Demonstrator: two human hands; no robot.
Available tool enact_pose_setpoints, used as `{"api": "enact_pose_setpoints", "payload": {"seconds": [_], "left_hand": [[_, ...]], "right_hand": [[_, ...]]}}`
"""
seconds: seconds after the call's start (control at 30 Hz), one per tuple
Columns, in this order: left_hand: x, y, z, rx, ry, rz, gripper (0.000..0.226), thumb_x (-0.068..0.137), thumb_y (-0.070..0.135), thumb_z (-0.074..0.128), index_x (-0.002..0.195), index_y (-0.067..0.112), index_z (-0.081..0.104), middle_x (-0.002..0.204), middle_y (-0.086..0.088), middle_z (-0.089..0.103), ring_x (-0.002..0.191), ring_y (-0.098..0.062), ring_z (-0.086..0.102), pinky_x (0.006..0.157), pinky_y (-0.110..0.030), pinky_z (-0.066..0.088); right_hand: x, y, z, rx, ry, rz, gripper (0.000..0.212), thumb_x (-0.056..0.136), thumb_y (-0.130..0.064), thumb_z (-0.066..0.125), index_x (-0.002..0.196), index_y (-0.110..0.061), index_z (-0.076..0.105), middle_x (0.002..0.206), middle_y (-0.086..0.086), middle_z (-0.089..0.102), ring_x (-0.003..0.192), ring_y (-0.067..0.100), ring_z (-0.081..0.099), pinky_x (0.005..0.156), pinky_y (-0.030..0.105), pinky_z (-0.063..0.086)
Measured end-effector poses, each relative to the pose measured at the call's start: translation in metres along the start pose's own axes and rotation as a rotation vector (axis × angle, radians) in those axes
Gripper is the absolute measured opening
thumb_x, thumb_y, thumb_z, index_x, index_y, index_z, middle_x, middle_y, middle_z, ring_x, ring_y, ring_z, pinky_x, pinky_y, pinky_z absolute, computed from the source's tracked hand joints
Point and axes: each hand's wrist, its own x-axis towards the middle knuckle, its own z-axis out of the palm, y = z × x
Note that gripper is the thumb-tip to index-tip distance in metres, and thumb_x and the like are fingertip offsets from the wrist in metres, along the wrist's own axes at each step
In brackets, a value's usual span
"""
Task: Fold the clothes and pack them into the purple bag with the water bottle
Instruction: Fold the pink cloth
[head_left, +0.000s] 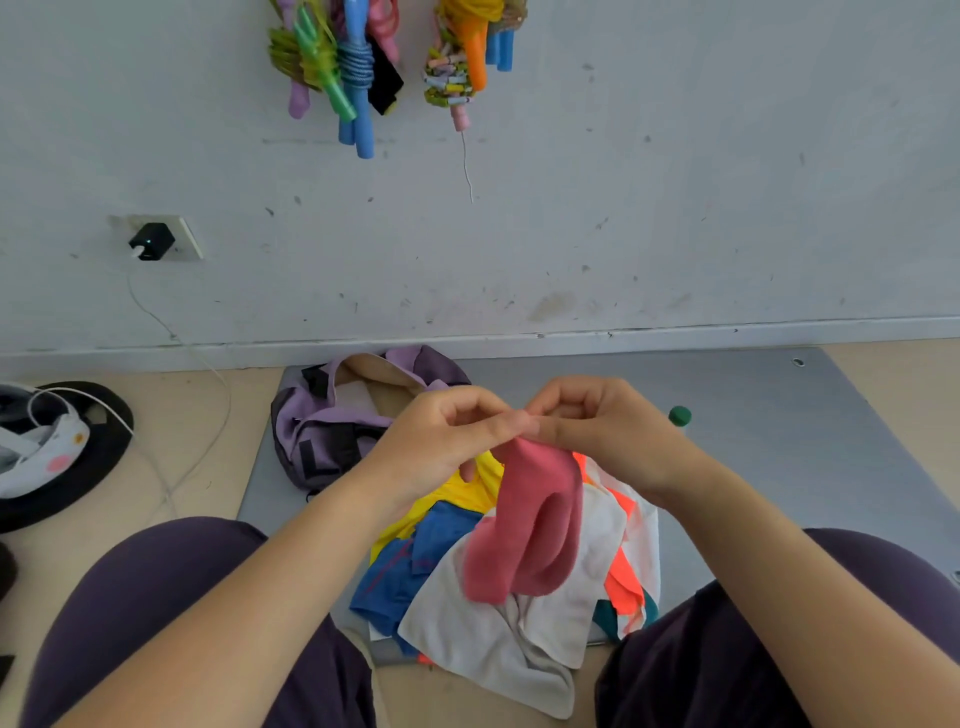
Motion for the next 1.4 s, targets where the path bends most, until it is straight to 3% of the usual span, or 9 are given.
{"api": "enact_pose_setpoints", "payload": {"seconds": [0.17,0.33,0.43,0.53,0.67,0.9,1.03,1.23,1.4], "left_hand": [[0.0,-0.001,-0.002,-0.066,0.011,-0.015,0.023,0.075,0.033,0.072,0.077,0.011,0.065,0.083,-0.021,0.059,0.059,-0.017,0.053,0.049,-0.023,0.047],[0.005,0.008,-0.016,-0.427,0.234,-0.025,0.018,0.097,0.011,0.052,0.079,0.009,0.052,0.08,-0.014,0.044,0.063,-0.016,0.051,0.049,-0.026,0.054],[0.007,0.005,-0.028,-0.016,0.359,-0.045,0.022,0.1,0.021,0.052,0.079,0.016,0.053,0.072,-0.012,0.05,0.05,-0.015,0.046,0.042,-0.025,0.041],[0.004,-0.001,-0.019,0.216,0.181,-0.045,0.019,0.09,0.04,0.064,0.084,0.023,0.061,0.058,0.01,0.055,0.049,-0.003,0.046,0.046,-0.015,0.035],[-0.004,-0.004,-0.004,0.297,-0.158,-0.014,0.044,0.074,0.071,0.064,0.078,0.028,0.069,0.062,0.004,0.04,0.055,-0.009,0.032,0.048,-0.019,0.022],[0.004,0.0,-0.021,0.15,0.398,0.107,0.044,0.091,0.041,0.064,0.061,0.009,0.055,0.054,0.011,0.029,0.051,-0.004,0.028,0.047,-0.015,0.023],[0.012,-0.005,-0.029,0.038,0.646,-0.006,0.038,0.091,0.037,0.064,0.074,0.004,0.06,0.062,0.003,0.044,0.06,-0.01,0.04,0.058,-0.026,0.032],[0.004,-0.009,-0.006,0.144,0.024,0.009,0.025,0.087,0.046,0.067,0.112,0.041,0.066,0.053,0.008,0.048,0.046,-0.008,0.042,0.046,-0.012,0.034],[0.003,-0.014,-0.003,0.14,-0.001,0.07,0.028,0.095,0.034,0.061,0.069,0.022,0.058,0.047,0.014,0.036,0.042,-0.005,0.029,0.042,-0.013,0.025]], "right_hand": [[0.0,0.001,0.0,-0.119,0.036,0.025,0.032,0.078,-0.029,0.077,0.084,0.0,0.065,0.071,0.02,0.061,0.068,0.023,0.05,0.068,0.038,0.038],[-0.002,0.002,-0.007,-0.33,-0.112,0.086,0.022,0.093,-0.025,0.064,0.083,-0.004,0.064,0.077,0.007,0.059,0.073,0.015,0.051,0.075,0.038,0.046],[-0.004,0.002,-0.009,-0.358,-0.167,0.091,0.013,0.096,-0.018,0.059,0.09,-0.008,0.064,0.084,0.012,0.063,0.079,0.015,0.055,0.087,0.044,0.048],[-0.004,-0.001,-0.002,-0.263,-0.106,0.054,0.01,0.094,-0.021,0.063,0.088,-0.015,0.067,0.069,0.02,0.053,0.067,0.022,0.046,0.066,0.041,0.041],[-0.004,-0.001,0.001,-0.201,-0.019,0.065,0.01,0.086,-0.027,0.071,0.078,-0.021,0.072,0.05,0.002,0.037,0.052,0.019,0.027,0.051,0.028,0.021],[-0.004,-0.001,-0.005,-0.202,0.015,0.075,0.037,0.09,-0.035,0.065,0.073,-0.002,0.062,0.066,0.008,0.048,0.064,0.017,0.038,0.058,0.028,0.03],[-0.003,-0.001,-0.009,-0.209,0.026,0.021,0.024,0.094,-0.021,0.061,0.084,-0.001,0.067,0.073,0.005,0.062,0.069,0.012,0.054,0.069,0.025,0.044],[-0.002,0.001,0.001,-0.089,0.035,0.006,0.025,0.091,-0.024,0.063,0.09,0.0,0.066,0.075,0.037,0.059,0.069,0.03,0.051,0.068,0.04,0.039],[0.002,0.003,0.0,-0.117,0.041,0.013,0.023,0.097,-0.022,0.057,0.09,-0.003,0.067,0.075,0.015,0.064,0.07,0.019,0.055,0.068,0.029,0.046]]}}
